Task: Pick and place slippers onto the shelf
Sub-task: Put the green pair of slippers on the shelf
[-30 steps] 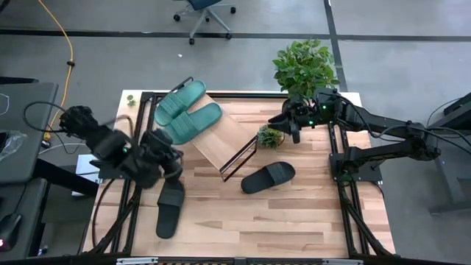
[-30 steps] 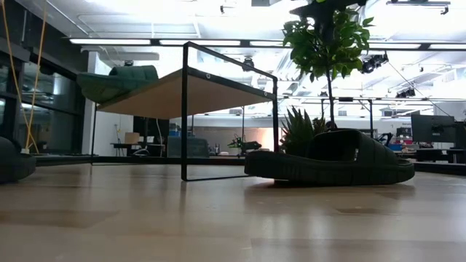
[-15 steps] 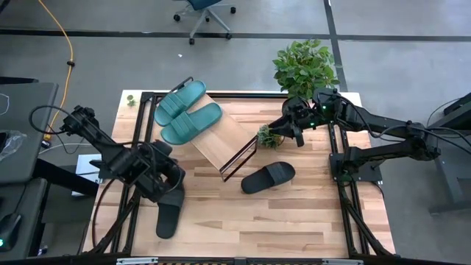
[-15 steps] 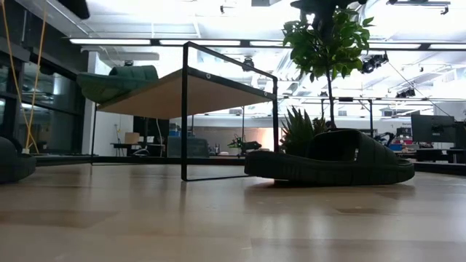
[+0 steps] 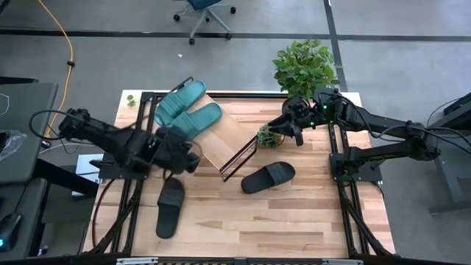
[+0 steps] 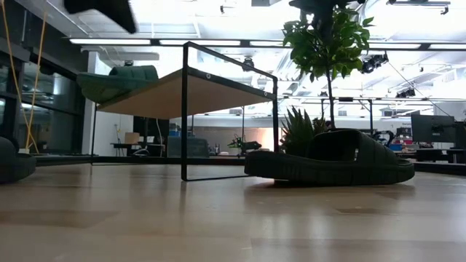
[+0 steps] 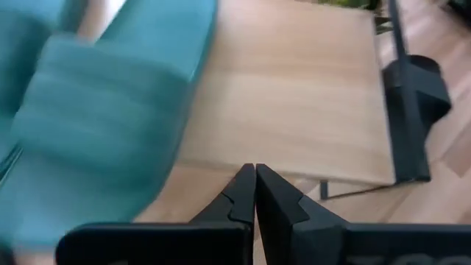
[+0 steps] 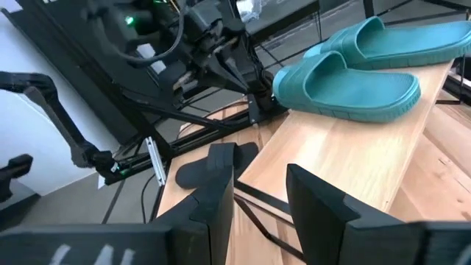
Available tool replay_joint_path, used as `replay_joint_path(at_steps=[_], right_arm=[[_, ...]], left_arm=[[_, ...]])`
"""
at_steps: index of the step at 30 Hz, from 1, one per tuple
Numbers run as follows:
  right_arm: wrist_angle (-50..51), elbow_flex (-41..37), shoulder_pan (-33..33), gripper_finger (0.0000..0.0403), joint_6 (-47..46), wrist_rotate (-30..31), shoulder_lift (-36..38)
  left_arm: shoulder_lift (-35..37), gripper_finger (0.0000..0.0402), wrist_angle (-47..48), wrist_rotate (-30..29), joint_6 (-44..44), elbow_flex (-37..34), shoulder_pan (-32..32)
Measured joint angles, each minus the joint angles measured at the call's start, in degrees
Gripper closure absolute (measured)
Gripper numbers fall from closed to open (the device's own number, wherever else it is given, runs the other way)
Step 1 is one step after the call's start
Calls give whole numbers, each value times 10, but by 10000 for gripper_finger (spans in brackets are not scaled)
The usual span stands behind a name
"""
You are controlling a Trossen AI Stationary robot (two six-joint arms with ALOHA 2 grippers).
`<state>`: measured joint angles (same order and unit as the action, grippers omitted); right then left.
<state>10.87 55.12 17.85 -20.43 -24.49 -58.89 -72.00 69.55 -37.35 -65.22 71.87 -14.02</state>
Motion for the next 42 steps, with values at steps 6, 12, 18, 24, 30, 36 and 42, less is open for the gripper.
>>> replay_joint_path(at_steps=[6,12,18,24,30,36,42], right_arm=[[-1,0,0,284,-2,0,0],[-8,0,0,284,4,-1,0],[-8,0,0,284,10,3,0],[-8,0,0,284,11,5,0],[-8,0,0,284,14,16,0],[-8,0,0,284,12,16,0],[-6,0,0,284,12,16,0]], left_arm=[[24,401,-62,92,152,0,87],[36,402,-104,178,241,0,154],[35,402,-102,258,280,-20,225],[19,402,-98,268,293,-31,230],[-20,402,-97,283,319,-31,231],[-33,402,-93,260,325,-31,231],[-33,402,-80,222,324,-31,231]])
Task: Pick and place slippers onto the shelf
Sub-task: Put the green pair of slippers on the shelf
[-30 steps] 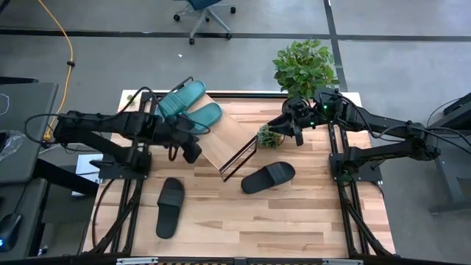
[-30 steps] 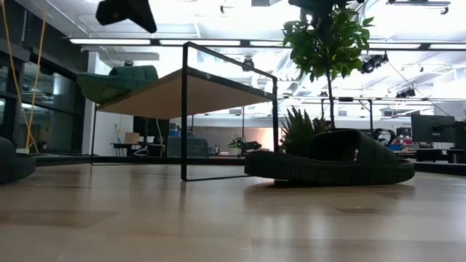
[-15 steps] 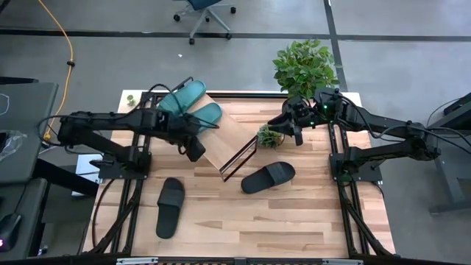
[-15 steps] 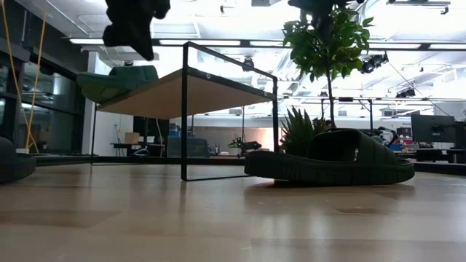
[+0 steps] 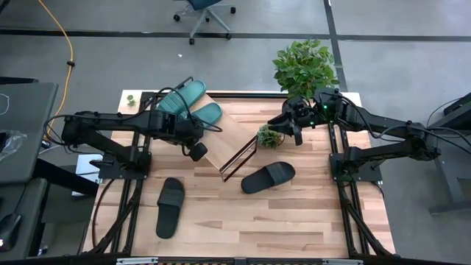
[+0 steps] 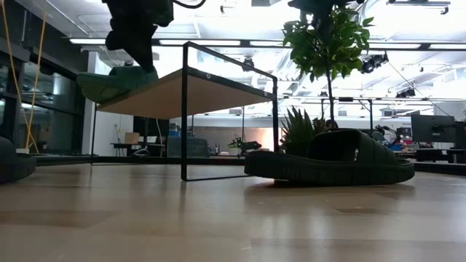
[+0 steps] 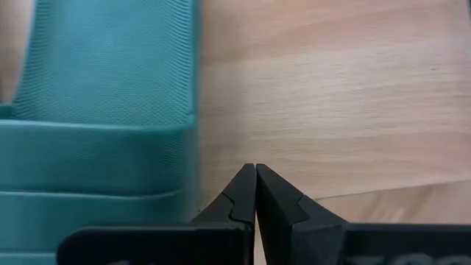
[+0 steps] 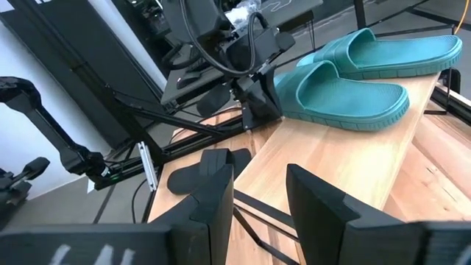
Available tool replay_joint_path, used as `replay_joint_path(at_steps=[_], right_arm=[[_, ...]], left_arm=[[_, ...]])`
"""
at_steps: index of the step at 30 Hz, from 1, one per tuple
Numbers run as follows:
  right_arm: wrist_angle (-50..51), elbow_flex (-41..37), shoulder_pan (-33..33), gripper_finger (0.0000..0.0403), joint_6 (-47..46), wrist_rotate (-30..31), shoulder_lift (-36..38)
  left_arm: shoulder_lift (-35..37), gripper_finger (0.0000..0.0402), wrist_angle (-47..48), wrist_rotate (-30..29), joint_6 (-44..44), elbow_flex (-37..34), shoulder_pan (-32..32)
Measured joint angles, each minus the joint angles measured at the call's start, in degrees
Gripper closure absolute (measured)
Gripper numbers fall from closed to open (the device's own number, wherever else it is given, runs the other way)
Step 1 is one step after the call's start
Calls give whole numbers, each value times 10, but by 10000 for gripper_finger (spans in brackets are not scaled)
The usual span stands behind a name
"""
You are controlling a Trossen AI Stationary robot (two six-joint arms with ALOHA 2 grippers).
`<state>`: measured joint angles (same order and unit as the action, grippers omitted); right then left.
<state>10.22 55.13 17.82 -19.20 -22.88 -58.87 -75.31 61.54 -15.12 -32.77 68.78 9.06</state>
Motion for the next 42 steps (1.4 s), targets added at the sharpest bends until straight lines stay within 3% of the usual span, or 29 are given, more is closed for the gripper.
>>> replay_joint_path(at_steps=[15,21,27,42], right_arm=[[-1,0,0,284,0,6,0],[-1,0,0,284,-2,6,0],[-1,0,0,284,-2,6,0],[9,0,0,284,1,9,0]], left_arm=[[0,401,-17,-94,-7,0,8],[0,401,-90,-57,40,0,15],[-10,401,-62,19,53,0,32],[-56,401,-25,20,55,1,41]])
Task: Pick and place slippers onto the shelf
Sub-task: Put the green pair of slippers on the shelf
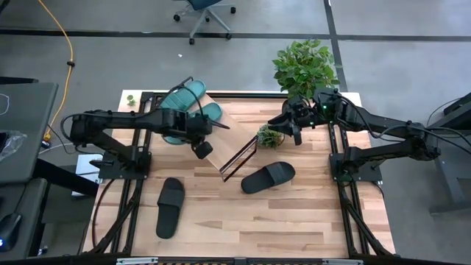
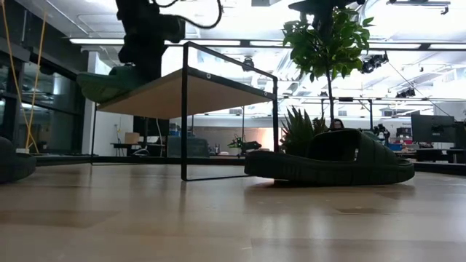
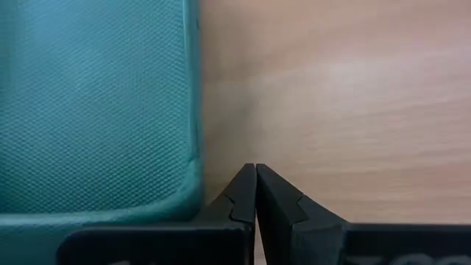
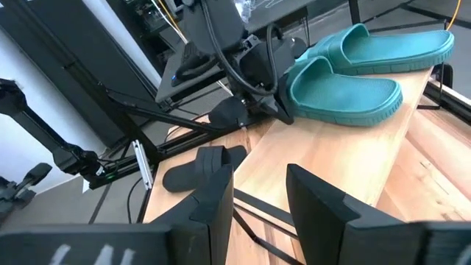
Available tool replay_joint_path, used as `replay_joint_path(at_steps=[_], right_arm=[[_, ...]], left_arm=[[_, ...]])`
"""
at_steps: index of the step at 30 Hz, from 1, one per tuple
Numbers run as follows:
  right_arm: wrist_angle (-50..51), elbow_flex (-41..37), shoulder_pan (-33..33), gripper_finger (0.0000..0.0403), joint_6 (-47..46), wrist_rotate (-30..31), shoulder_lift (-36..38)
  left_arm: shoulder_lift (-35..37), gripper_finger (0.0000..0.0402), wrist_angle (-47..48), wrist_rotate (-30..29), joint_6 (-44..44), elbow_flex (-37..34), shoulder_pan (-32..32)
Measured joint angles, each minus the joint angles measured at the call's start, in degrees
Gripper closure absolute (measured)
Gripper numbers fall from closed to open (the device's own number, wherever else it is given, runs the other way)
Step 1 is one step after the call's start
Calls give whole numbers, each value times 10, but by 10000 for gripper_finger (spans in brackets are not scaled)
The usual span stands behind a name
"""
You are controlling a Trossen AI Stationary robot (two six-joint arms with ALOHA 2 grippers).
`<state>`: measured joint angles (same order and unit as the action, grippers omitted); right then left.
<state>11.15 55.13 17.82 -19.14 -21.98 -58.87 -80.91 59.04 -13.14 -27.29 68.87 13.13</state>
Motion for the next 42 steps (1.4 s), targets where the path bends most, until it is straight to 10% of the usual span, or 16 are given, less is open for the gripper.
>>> replay_joint_path(at_steps=[42], right_arm=[[5,0,0,284,1,11,0]], left_arm=[[-2,401,-22,-188,-45,0,0]])
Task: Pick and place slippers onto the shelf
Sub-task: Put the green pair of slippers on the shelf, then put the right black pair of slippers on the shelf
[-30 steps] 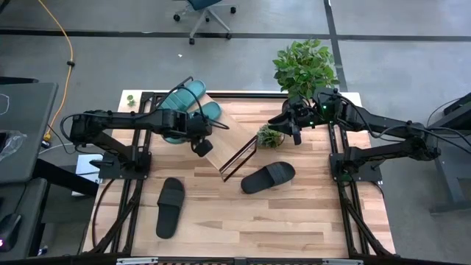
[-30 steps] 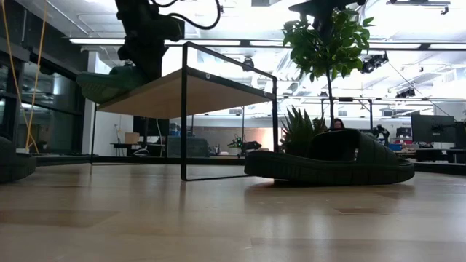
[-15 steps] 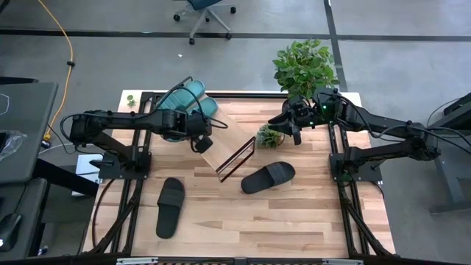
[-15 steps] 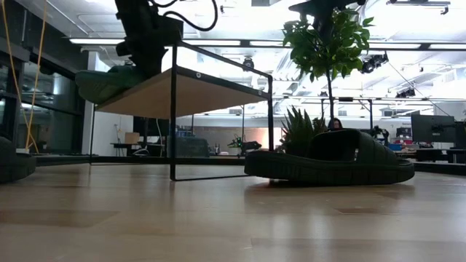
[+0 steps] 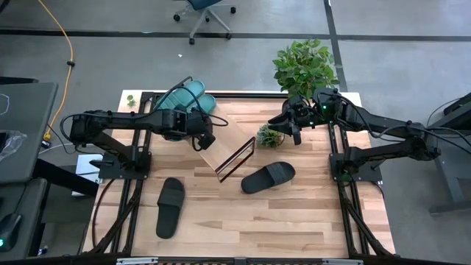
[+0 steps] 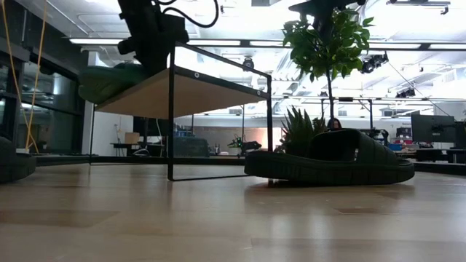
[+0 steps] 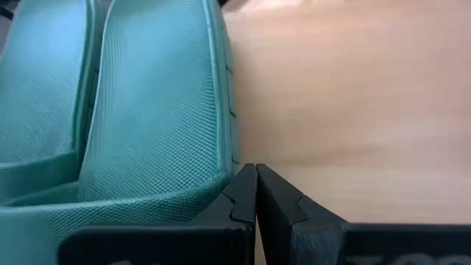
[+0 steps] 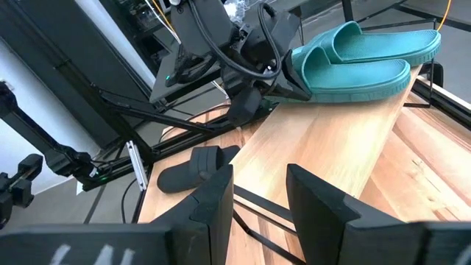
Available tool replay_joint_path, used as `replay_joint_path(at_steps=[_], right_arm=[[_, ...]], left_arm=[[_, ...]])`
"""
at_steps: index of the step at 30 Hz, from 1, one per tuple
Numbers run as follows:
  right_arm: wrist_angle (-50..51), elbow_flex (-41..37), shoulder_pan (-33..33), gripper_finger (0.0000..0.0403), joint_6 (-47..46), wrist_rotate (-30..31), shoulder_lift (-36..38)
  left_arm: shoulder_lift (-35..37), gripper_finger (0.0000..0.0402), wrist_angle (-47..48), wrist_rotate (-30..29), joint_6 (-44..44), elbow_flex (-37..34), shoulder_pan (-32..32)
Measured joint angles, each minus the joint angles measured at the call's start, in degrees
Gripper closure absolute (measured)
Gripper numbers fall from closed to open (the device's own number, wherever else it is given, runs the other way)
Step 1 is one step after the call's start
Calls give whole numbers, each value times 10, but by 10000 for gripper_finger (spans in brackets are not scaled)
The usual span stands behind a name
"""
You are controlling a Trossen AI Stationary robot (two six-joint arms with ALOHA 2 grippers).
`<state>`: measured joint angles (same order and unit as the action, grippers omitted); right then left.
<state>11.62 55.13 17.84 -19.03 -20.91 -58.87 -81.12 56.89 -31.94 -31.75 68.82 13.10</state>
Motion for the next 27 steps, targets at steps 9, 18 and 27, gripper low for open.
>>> replay_joint_path(at_steps=[9,18,27], right_arm=[[2,0,0,284,0,0,0],[5,0,0,284,1,-3,0],[30,0,0,284,13,-5,0]], left_arm=[[0,401,-24,5,10,0,0],[0,401,-27,29,18,0,1],[0,401,-79,39,83,25,0]])
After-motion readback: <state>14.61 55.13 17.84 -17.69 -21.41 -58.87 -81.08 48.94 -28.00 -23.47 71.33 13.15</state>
